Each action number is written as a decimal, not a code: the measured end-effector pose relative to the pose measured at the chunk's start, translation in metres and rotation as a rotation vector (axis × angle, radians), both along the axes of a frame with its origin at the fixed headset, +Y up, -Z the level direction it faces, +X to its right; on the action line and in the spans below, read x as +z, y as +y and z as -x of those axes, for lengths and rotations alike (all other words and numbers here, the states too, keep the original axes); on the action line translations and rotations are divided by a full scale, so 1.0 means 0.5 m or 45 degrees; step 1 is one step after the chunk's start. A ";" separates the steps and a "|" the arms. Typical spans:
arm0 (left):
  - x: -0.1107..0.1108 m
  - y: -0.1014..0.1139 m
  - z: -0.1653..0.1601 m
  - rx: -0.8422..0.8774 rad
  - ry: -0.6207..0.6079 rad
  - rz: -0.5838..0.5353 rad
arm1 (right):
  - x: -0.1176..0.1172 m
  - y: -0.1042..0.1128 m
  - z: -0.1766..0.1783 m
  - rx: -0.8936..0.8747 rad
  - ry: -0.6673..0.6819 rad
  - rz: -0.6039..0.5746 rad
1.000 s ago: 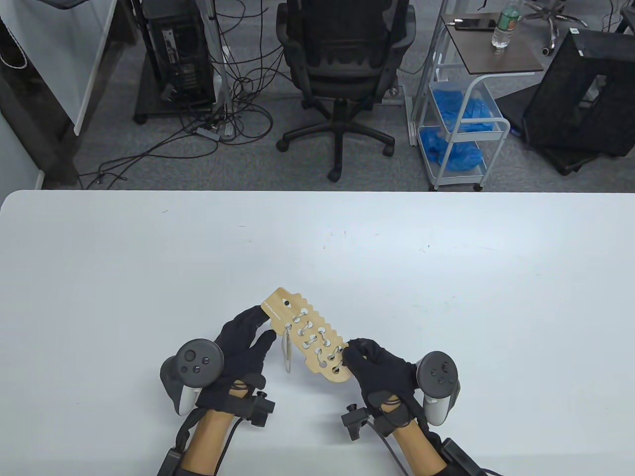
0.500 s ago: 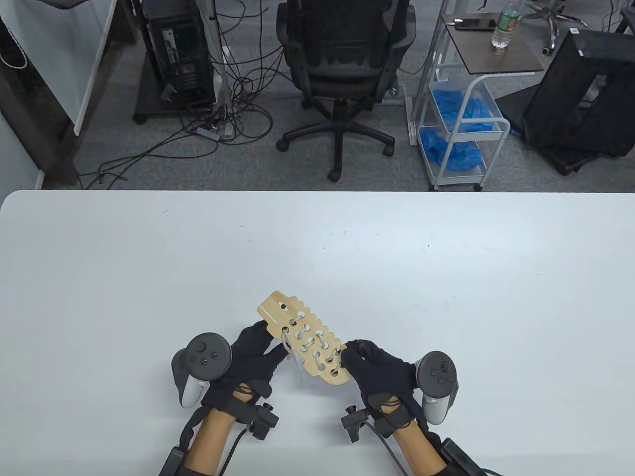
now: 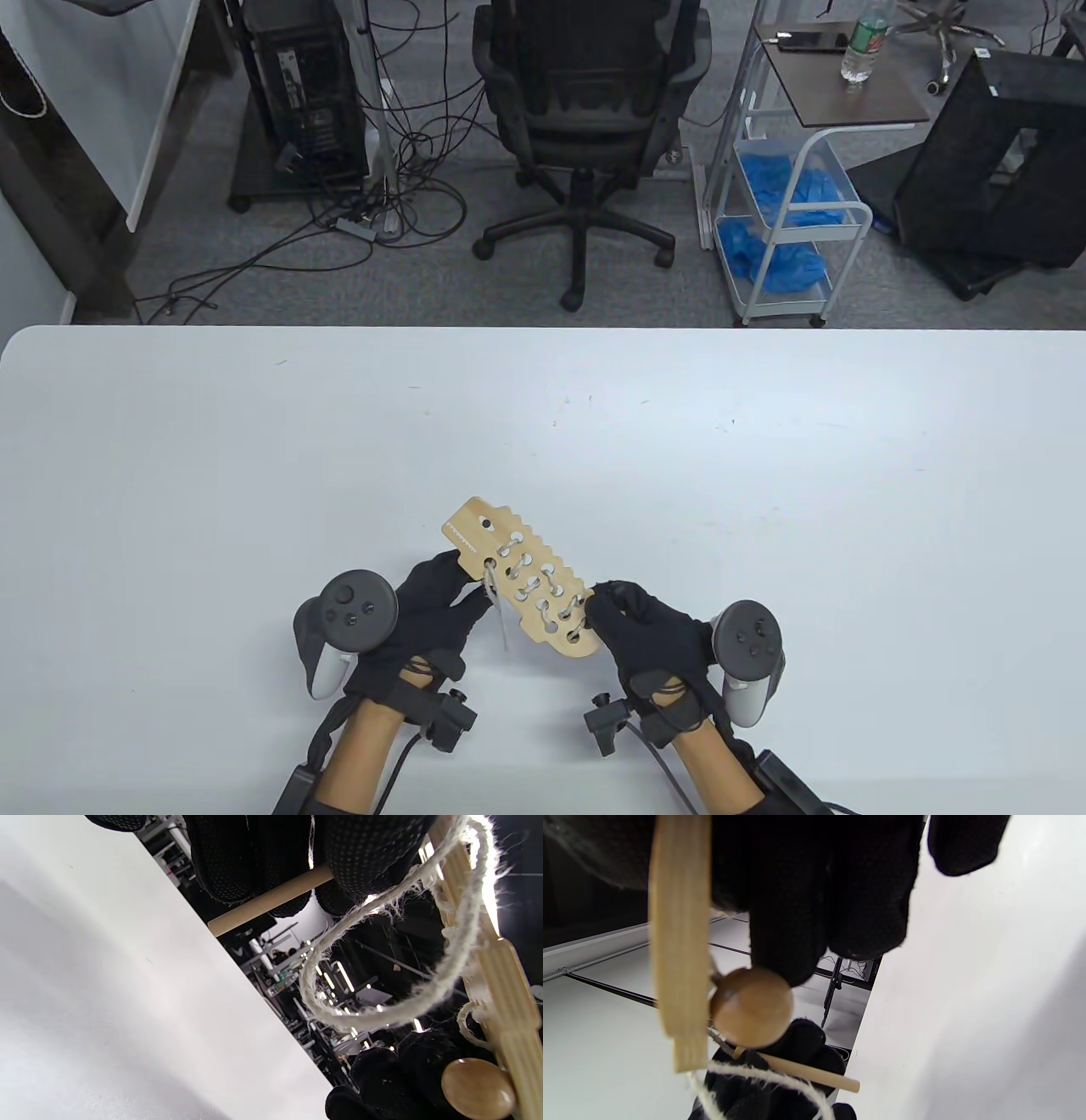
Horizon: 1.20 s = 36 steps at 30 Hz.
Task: Remove rope from all holes on crocodile lacing toy
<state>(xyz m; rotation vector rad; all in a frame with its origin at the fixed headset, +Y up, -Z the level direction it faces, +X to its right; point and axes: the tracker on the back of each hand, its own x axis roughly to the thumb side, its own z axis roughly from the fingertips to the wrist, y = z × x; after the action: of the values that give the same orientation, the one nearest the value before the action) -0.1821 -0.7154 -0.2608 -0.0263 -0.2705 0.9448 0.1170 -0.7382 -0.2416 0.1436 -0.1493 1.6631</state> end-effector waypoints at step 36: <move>-0.001 0.002 0.025 -0.029 0.141 0.010 | -0.017 -0.006 -0.098 -0.117 -0.325 0.177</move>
<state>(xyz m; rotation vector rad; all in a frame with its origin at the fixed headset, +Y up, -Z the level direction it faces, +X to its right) -0.1944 -0.7143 -0.2613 0.0156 -0.1634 0.9217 0.1659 -0.7410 -0.2502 -0.1795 -0.2285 1.5894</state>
